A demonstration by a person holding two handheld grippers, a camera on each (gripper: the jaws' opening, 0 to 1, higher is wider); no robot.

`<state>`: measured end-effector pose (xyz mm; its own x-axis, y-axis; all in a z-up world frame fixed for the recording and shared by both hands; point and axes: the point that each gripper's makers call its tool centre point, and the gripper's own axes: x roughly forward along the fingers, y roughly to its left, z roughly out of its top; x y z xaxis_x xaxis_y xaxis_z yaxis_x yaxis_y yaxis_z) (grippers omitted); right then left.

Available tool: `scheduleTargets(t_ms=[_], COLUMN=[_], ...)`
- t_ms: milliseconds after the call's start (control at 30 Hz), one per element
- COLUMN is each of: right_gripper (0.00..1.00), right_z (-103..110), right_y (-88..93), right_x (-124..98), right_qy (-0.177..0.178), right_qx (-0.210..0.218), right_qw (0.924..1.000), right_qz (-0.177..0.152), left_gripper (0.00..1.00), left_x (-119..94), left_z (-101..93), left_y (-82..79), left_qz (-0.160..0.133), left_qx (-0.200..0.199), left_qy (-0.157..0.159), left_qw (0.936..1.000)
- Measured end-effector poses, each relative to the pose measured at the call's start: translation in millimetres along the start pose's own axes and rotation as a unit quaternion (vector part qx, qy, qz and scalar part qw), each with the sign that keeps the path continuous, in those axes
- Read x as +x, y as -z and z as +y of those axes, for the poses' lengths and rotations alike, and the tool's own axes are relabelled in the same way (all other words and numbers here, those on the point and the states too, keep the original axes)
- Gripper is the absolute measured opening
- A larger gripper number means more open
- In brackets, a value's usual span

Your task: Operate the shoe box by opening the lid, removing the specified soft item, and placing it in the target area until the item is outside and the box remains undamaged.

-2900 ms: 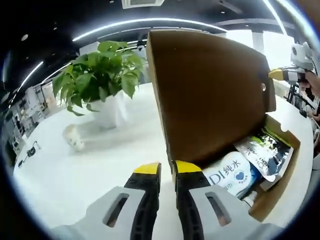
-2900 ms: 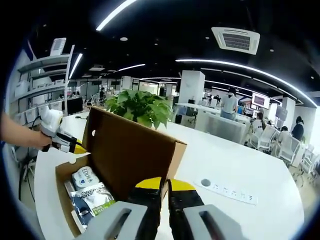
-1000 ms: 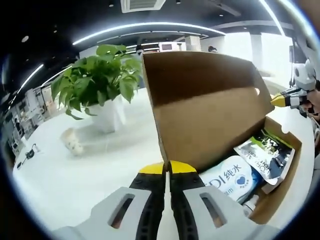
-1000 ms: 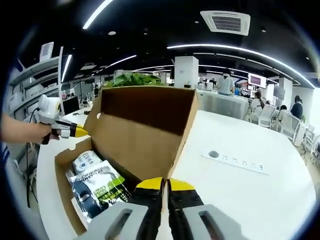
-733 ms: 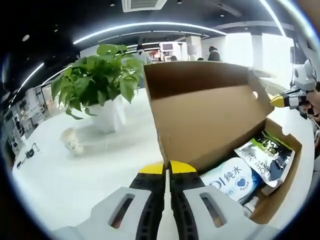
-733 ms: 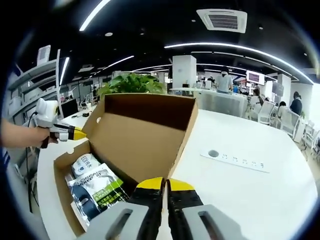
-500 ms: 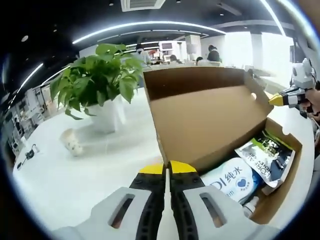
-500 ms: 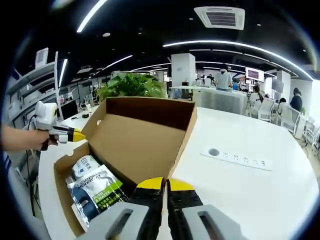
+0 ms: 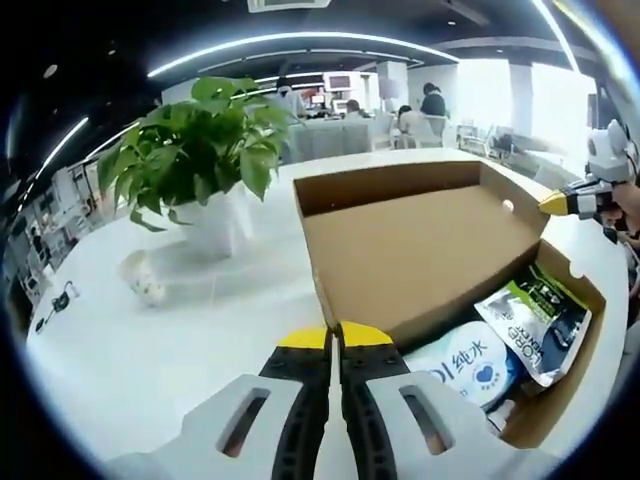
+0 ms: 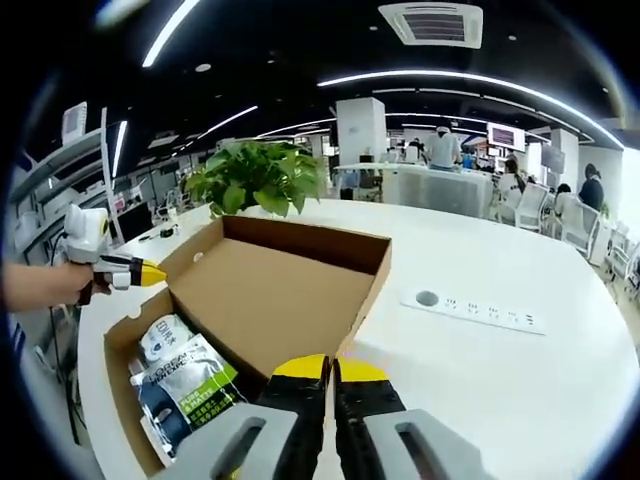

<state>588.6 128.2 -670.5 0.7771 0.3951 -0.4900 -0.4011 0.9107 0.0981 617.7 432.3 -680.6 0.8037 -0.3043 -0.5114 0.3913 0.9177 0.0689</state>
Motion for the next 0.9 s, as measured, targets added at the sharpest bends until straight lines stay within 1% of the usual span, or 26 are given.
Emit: scheduleTargets(t_ms=[400, 633, 700, 833, 900], right_gripper=[0.00, 0.00, 0.00, 0.00, 0.00], right_z=[-3.4, -5.3, -5.7, -6.1, -6.5], right_y=[1.8, 3.3, 3.5, 4.4, 4.8], right_x=[6.3, 9.5, 10.1, 11.1, 12.1], right_qy=[-0.002, -0.002, -0.004, -0.006, -0.006], right_qx=[0.021, 0.021, 0.021, 0.023, 0.025], right_qw=[0.9997, 0.9996, 0.9995, 0.9994, 0.9992], right_qz=[0.014, 0.020, 0.023, 0.027, 0.029], left_gripper=[0.01, 0.01, 0.01, 0.01, 0.01], left_x=[2.5, 4.8, 4.8, 6.6, 8.3], left_z=[0.1, -0.3, -0.6, -1.0, -0.1], left_y=[0.1, 0.4, 0.6, 0.9, 2.7], left_qz=[0.040, 0.060, 0.070, 0.083, 0.089], left_qx=[-0.014, -0.017, -0.025, -0.023, -0.031], left_qy=[0.010, 0.018, 0.021, 0.026, 0.029], left_qw=[0.9991, 0.9979, 0.9970, 0.9960, 0.9951])
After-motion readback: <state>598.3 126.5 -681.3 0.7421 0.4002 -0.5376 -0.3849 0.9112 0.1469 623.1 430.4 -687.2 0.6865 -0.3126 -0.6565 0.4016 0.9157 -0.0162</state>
